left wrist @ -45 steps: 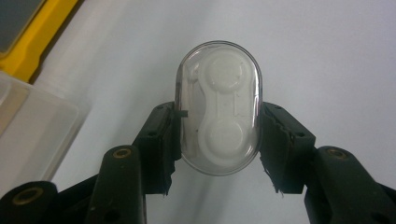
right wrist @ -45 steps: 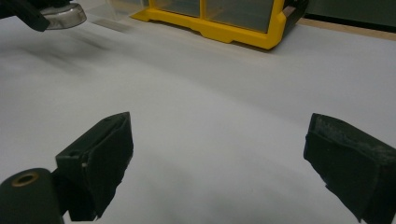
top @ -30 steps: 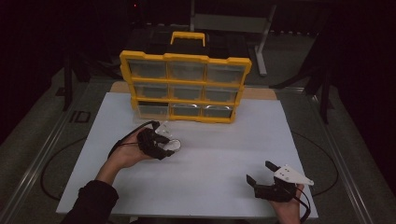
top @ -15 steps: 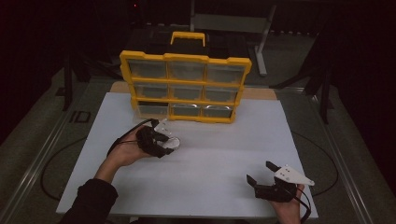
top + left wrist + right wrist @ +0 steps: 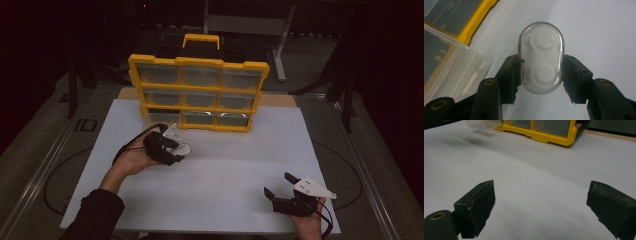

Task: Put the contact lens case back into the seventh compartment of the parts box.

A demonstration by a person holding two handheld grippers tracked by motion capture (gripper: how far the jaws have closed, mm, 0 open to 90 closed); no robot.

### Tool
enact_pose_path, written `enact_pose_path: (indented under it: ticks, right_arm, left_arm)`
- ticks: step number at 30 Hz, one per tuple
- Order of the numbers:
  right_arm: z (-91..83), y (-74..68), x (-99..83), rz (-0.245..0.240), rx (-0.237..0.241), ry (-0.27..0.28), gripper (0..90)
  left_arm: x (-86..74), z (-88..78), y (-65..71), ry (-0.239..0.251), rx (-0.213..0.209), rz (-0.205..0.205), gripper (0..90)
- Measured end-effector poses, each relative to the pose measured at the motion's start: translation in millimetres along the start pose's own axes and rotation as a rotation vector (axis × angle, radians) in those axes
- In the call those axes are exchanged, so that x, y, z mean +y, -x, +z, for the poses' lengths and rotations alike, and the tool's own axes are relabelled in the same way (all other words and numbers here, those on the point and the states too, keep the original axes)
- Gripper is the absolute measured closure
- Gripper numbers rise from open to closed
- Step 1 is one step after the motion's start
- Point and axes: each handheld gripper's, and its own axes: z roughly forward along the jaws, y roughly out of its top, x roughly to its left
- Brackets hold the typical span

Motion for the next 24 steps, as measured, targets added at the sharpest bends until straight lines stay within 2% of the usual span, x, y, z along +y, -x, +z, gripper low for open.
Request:
enact_pose_path:
  ticks: [13, 24]
  right_arm:
    - [-0.2, 0.2, -0.3, 0.002, -0.001, -0.001, 8.3]
    - [0.3, 0.4, -0.3, 0.001, 0.003, -0.004, 8.3]
  left_arm:
    - [3.1, -5.6, -5.5, -0.005, 0.006, -0.002, 49.5]
    - [6.9, -15.3, -15.3, 0.002, 0.035, -0.017, 49.5]
